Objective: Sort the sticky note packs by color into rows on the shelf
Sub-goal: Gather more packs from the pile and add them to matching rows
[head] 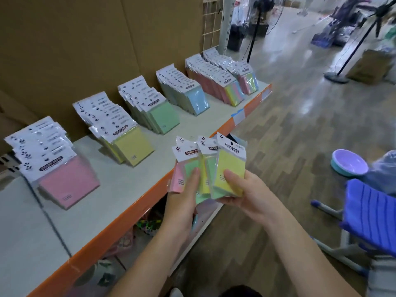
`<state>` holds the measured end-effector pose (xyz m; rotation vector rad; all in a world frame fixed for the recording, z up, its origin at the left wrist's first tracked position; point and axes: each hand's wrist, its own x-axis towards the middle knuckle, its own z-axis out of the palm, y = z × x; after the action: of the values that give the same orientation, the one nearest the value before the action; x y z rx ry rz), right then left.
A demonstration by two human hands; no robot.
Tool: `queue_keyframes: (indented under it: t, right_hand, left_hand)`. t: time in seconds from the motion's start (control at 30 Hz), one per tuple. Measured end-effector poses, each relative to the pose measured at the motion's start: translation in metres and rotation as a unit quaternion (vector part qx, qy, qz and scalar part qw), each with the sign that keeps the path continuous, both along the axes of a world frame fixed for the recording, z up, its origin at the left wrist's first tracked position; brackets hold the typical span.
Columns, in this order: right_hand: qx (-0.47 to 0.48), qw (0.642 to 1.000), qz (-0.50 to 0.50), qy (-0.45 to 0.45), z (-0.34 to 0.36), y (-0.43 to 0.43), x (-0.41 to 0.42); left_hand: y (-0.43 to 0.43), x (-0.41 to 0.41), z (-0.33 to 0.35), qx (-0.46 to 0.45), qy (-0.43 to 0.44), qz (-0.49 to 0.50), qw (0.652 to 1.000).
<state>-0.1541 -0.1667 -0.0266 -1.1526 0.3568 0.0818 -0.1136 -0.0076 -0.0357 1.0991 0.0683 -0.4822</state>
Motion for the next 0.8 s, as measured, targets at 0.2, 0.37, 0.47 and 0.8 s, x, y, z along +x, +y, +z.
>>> queue_keyframes:
  t: [0.2, 0.37, 0.47, 0.8]
  right_hand:
    - [0.016, 1.000, -0.009, -0.020, -0.004, -0.041, 0.035]
    - [-0.019, 1.000, 0.009, -0.010, -0.004, -0.078, 0.073]
    - [-0.104, 0.991, 0.072, -0.041, -0.001, -0.096, 0.090]
    - [-0.243, 0.904, 0.342, -0.087, 0.007, -0.110, 0.138]
  left_hand:
    - [-0.030, 0.039, -0.004, 0.079, -0.050, 0.034, 0.995]
    - [-0.063, 0.048, -0.008, 0.073, -0.046, 0.052, 0.995]
    - [-0.088, 0.047, -0.004, 0.059, -0.040, 0.053, 0.996]
    - [-0.099, 0.022, -0.002, 0.076, -0.030, 0.263, 0.961]
